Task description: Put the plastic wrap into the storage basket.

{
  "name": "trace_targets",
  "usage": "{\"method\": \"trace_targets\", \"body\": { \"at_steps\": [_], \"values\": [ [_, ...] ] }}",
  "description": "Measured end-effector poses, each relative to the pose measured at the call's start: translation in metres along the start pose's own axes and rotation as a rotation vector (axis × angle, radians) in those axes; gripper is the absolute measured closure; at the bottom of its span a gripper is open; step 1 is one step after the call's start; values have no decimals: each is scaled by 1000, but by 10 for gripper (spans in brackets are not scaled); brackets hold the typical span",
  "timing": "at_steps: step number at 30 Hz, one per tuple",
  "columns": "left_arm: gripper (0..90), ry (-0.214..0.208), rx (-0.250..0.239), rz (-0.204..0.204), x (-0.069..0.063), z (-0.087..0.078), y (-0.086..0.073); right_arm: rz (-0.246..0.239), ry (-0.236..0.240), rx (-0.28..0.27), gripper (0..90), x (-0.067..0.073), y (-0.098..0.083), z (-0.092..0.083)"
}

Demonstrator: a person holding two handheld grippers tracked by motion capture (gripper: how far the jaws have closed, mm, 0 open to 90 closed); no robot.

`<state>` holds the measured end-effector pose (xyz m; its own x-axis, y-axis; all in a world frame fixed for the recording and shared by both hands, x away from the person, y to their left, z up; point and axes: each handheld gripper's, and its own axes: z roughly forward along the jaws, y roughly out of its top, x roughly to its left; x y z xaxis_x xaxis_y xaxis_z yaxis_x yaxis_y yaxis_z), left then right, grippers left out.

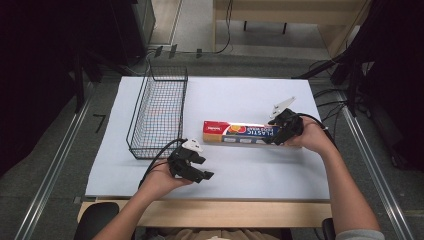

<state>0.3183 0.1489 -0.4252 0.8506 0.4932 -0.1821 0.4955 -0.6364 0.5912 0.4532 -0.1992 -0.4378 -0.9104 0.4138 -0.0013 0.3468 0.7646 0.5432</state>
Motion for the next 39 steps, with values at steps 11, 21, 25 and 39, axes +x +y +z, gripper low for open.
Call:
{"method": "trace_targets", "body": {
  "at_steps": [11, 21, 25, 39],
  "values": [
    [366, 5, 2, -21, 1, -2, -6, -37, 17, 45, 259, -5, -7, 12],
    [366, 7, 6, -23, 1, -3, -7, -127, 8, 68, 363, -2, -7, 9],
    [366, 4, 0, -27, 2, -4, -7, -137, 24, 73, 377, -1, -7, 7],
    [366, 4, -14, -27, 2, -8, -5, -70, 97, 60, 411, 8, -10, 0]
  ]
}}
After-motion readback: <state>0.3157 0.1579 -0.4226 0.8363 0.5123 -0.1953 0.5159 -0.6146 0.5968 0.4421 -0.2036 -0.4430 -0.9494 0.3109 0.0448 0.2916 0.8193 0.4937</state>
